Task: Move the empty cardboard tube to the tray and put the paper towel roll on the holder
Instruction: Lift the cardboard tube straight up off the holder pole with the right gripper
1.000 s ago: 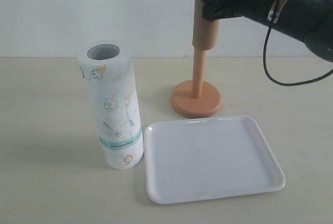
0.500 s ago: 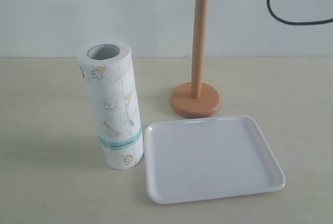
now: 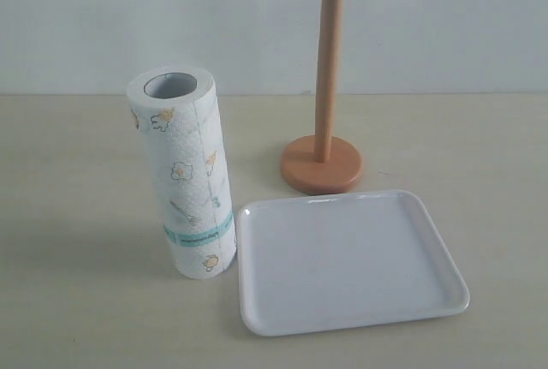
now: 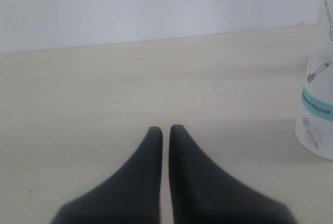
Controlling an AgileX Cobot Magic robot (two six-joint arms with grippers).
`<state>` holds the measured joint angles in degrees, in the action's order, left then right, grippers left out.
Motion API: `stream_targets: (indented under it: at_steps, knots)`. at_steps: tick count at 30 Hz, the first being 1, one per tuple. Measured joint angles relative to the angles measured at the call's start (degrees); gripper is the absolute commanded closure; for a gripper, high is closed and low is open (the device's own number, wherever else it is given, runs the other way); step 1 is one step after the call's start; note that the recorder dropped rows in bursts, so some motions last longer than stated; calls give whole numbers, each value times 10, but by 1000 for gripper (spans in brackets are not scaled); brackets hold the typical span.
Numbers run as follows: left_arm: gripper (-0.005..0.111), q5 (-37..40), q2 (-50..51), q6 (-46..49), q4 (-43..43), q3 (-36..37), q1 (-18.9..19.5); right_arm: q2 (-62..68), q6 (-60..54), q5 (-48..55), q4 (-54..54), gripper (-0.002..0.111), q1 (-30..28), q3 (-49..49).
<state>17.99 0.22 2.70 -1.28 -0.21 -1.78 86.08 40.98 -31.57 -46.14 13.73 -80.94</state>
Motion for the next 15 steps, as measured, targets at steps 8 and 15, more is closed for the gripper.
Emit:
stream_targets:
  at_steps: [8, 15]
  knots:
    - [103, 0, 0, 0, 0, 0, 0, -108, 0, 284, -37, 108, 0, 0]
    - [103, 0, 0, 0, 0, 0, 0, -186, -72, 527, -39, 108, 0, 30]
